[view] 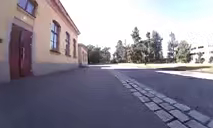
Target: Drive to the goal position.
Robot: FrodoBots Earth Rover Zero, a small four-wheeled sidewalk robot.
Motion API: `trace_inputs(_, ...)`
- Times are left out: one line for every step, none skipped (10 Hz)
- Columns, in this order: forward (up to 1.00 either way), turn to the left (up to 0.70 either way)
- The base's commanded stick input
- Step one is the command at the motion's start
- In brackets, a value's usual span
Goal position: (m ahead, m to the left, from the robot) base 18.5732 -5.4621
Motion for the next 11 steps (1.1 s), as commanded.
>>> trace_inputs(0.68,0.18)
trace_inputs(0.68,0.34)
trace_inputs(0.68,0.25)
trace_inputs(0.68,0.03)
trace_inputs(0.68,0.0)
trace_inputs(0.68,0.0)
trace_inputs(0.68,0.0)
trace_inputs(0.68,0.0)
trace_inputs(0.68,0.0)
trace_inputs(0.68,0.0)
trace_inputs(0.68,0.0)
